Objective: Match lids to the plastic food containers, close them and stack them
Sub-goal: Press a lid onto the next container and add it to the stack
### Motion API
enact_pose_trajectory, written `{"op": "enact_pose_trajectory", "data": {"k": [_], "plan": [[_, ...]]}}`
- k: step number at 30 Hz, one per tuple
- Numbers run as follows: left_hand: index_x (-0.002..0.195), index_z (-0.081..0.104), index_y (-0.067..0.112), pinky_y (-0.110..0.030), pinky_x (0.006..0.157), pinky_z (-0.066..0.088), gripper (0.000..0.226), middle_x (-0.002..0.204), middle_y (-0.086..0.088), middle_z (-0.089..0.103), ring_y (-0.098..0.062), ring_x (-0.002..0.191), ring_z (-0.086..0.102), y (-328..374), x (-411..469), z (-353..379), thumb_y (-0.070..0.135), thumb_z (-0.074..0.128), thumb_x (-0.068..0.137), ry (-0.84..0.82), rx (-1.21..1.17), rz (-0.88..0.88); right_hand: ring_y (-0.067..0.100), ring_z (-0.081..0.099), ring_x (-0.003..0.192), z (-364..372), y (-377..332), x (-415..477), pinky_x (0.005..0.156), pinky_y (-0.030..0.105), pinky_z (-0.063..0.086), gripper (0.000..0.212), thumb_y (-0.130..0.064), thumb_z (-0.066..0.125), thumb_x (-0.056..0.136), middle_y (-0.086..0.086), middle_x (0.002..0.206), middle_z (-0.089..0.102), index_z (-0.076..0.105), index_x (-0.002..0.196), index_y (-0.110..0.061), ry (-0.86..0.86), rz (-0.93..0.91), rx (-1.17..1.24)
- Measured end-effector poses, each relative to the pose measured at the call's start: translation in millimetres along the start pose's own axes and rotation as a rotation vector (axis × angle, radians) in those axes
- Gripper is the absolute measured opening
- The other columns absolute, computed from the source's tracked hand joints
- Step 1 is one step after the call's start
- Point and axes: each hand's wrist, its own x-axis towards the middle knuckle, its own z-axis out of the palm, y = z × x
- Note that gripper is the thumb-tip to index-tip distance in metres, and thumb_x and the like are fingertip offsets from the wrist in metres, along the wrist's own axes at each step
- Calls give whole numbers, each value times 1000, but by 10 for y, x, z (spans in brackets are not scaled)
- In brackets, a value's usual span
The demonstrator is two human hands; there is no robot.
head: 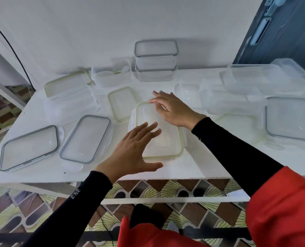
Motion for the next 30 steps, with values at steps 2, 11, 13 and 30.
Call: {"op": "enact_pose_trajectory", "data": {"k": [2,11,13,30], "plan": [[149,29,36,-31,122,7,89,160,20,14,-1,148,0,43,-2,-33,84,41,76,14,-25,-31,14,24,148,1,65,44,122,41,13,39,-34,33,105,-1,158,34,52,138,-29,-27,19,-31],[134,48,39,-38,115,26,60,144,21,46,-10,139,31,-43,-40,-123,72,24,90,166,23,-134,24,63,93,34,156,-798,86,39,45,50,-42,30,97,1,97,66,66,126,-22,282,26,-163],[142,40,44,-37,113,26,67,150,24,37,-11,138,27,-32,-27,-107,77,22,87,111,65,-136,24,62,89,78,134,-1052,82,38,43,49,-43,33,96,-1,93,64,68,123,-22,345,47,-212],[144,41,34,-48,114,32,82,155,15,33,-22,145,28,-92,50,85,82,35,78,128,116,-51,14,25,147,452,25,-1191,121,44,20,60,-53,47,96,0,156,36,48,143,-16,261,-175,-115]]}}
